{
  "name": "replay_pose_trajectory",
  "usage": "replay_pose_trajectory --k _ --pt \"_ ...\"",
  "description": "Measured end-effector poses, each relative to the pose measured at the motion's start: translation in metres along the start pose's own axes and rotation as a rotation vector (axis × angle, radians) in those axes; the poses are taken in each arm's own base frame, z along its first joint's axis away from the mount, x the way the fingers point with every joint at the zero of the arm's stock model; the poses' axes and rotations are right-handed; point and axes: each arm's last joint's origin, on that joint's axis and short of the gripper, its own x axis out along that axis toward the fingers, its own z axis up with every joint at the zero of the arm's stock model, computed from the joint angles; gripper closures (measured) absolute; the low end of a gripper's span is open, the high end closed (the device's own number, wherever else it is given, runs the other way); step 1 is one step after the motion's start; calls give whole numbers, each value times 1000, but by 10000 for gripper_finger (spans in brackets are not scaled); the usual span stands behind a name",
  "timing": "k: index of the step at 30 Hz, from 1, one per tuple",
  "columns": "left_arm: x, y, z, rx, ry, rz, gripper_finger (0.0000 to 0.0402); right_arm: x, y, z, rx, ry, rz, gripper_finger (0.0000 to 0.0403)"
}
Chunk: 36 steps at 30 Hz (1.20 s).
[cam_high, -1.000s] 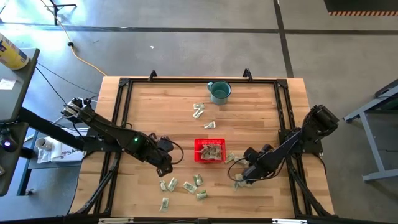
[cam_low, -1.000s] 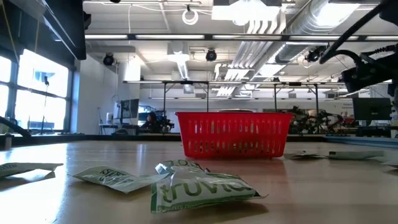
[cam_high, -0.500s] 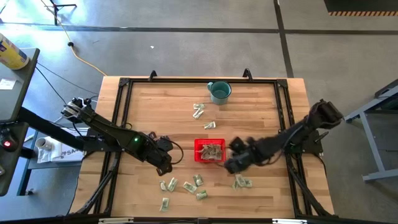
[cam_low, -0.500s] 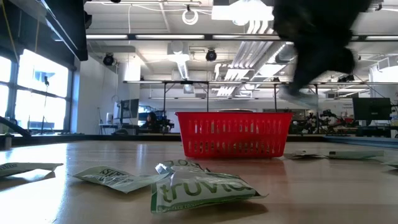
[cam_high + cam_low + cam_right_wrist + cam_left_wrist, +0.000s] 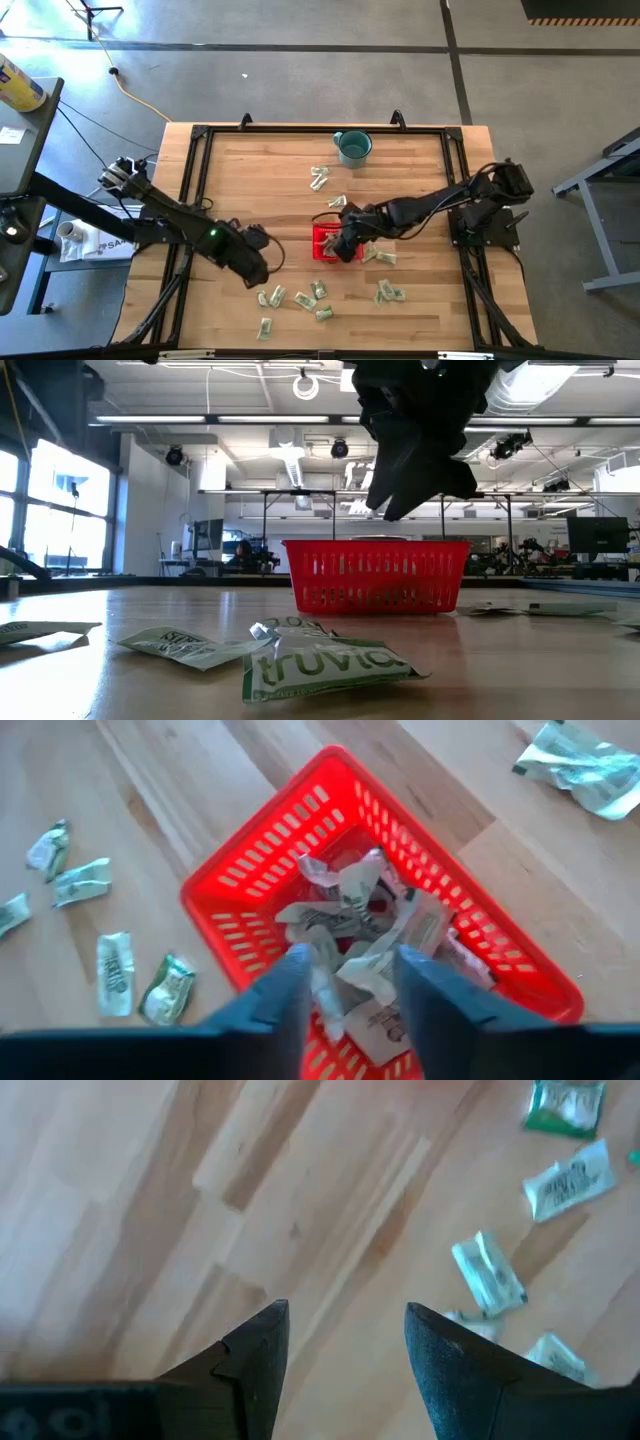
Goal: Pick and place Stevia / Truvia into bins
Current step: Put the green truvia packet into the red bin
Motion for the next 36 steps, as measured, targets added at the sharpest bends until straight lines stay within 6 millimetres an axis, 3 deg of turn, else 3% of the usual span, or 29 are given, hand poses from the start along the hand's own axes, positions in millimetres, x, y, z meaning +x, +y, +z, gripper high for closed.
replay_pose_trajectory --k 4,8,12,16,22,26,36 --pt "-2 -8 -14 -11 72 -54 167 -1 4 -4 -26 20 22 177" --pt "12 -20 -37 190 64 -137 167 -4 16 -20 -180 70 76 121" --pt "40 -28 -71 469 0 -246 167 -9 30 -42 -361 133 147 100" --pt "67 -31 -89 556 -88 -392 167 -15 40 -65 -430 170 159 98" --pt "75 -33 -82 645 -216 -331 167 -23 50 -91 -357 169 129 97" --pt "83 -37 -77 746 -174 -293 160 -27 54 -102 -384 158 120 97" --pt "101 -47 -72 898 -156 -266 87 -30 47 -111 -374 217 35 97"
